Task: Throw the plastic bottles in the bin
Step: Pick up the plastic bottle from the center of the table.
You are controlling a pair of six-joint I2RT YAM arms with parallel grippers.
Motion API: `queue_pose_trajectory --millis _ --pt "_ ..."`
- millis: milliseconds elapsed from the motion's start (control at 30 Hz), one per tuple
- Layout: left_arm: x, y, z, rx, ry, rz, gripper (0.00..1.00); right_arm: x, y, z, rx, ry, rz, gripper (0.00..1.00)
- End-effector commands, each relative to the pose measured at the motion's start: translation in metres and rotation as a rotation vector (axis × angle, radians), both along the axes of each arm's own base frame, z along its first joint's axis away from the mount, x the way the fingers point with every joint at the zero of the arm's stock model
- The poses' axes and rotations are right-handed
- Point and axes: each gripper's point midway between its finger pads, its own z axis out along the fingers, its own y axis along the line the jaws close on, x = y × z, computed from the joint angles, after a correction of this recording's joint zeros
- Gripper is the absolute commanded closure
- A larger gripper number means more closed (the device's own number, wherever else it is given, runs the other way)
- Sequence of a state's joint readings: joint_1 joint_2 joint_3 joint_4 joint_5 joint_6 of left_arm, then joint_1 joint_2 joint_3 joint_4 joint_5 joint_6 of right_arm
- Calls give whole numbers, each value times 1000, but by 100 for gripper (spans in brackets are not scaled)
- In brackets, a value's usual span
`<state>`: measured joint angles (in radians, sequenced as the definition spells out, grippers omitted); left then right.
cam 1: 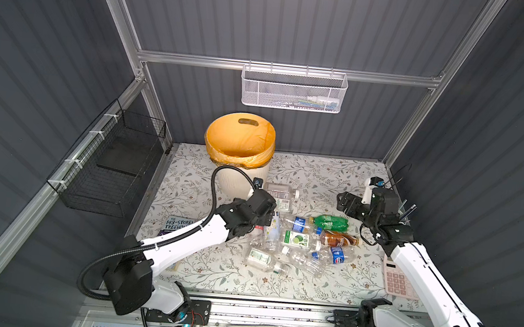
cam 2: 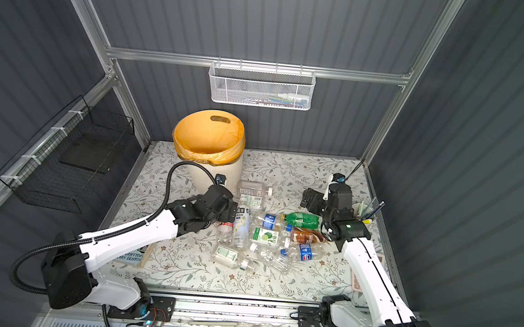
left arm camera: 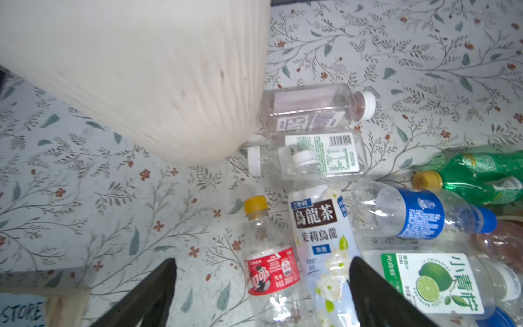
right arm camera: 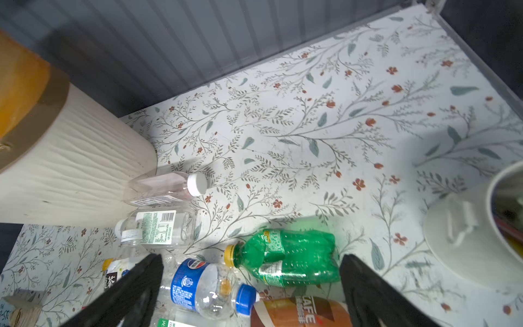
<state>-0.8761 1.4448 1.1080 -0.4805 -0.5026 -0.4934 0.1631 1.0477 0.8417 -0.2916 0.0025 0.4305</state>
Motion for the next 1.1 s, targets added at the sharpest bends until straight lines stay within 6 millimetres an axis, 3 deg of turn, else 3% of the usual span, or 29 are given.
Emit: queue_pose_trajectory --millis 0,133,400,767,1067 --pt "-14 -16 -11 -11 96 -12 8 -1 -5 0 60 -13 -41 1" --pt "-21 -31 -29 -10 170 -25 15 1 -5 -2 65 -3 -39 1" --pt "-23 -51 -52 1 264 -29 18 7 -3 -5 76 12 -26 1" --pt "-23 -54 -84 70 355 30 20 5 -6 -12 67 30 -30 1" --pt "-20 -63 -97 69 373 19 22 6 -6 -16 74 41 -29 1"
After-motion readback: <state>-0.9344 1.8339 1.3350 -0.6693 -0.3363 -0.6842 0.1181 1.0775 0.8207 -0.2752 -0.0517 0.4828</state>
